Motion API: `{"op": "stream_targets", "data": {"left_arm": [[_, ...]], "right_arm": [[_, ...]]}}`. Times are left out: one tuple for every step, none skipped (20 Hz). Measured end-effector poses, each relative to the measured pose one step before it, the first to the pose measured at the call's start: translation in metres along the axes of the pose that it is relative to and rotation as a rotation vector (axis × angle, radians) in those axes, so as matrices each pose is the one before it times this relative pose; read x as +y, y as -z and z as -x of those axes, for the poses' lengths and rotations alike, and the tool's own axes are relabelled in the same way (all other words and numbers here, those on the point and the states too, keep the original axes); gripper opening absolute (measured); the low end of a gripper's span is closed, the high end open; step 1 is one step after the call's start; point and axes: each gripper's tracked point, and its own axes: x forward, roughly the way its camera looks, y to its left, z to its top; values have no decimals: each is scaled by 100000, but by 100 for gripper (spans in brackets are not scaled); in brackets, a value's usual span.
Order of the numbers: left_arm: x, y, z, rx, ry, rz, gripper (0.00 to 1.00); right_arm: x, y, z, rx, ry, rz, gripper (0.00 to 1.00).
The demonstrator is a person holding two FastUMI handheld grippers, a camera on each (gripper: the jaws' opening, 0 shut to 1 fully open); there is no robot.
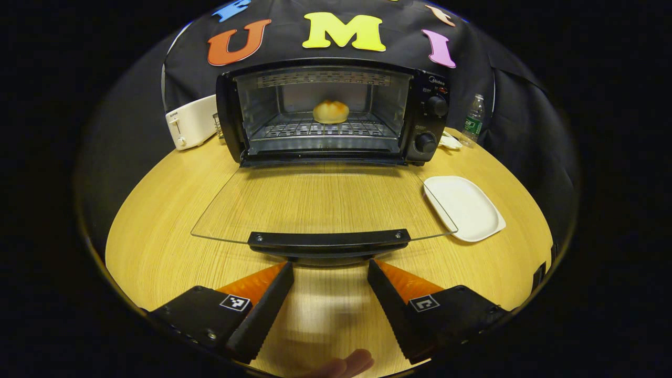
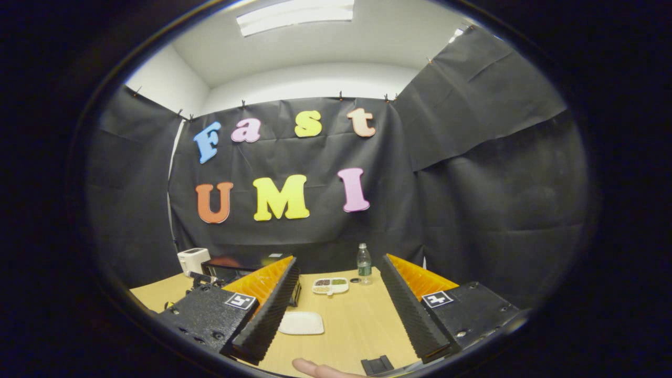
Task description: Open the electric oven with the left hand, put the food in, and close the electric oven.
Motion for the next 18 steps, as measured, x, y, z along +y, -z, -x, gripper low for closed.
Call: {"op": "stream_targets", "data": {"left_arm": [[-10,-63,40,-28,227,154,95],[-43,-67,45,154,314,358,95],[-30,-161,165,-278,358,24,94],[-33,-283,123,-706,323,-453,94],[86,-130,200,-763,264,-125,95],[1,-289,266,-897,299,301,95],[-28,-424,236,-1047,272,275,95],[9,-370,254,-934,188,258,95],[-16,-375,132,-786,134,193,95],[10,-364,137,-551,74,129,95],[17,-225,203,-400,15,-194,95],[-21,-347,137,-455,107,-35,95],[-72,-293,230,-794,247,136,95],[-4,-371,136,-633,261,262,95],[16,-350,150,-665,266,170,95],[-27,-375,142,-412,109,-138,95],[24,-302,74,-396,35,-215,95],[33,-395,83,-586,-73,-362,95]], "right_arm": [[-37,158,-169,376,135,-77,96],[91,318,-148,378,-197,172,96],[121,76,-72,356,-318,315,96],[81,131,-101,455,87,130,96],[-68,-108,-12,-139,85,58,96],[80,-2,-65,-284,126,47,96],[76,-3,-15,96,171,34,96],[31,147,114,128,-156,-27,96],[244,14,73,307,-327,59,96],[110,49,-30,-41,-355,-9,96],[47,-65,59,165,-61,-73,96],[74,180,-35,128,-41,-5,96],[86,-53,33,137,-50,94,96],[-19,-82,98,-30,-184,192,96],[116,-79,109,-191,-396,164,96],[220,-146,144,-637,-644,-39,96],[191,-202,55,-500,-666,43,96],[45,33,36,-158,-314,143,96]]}}
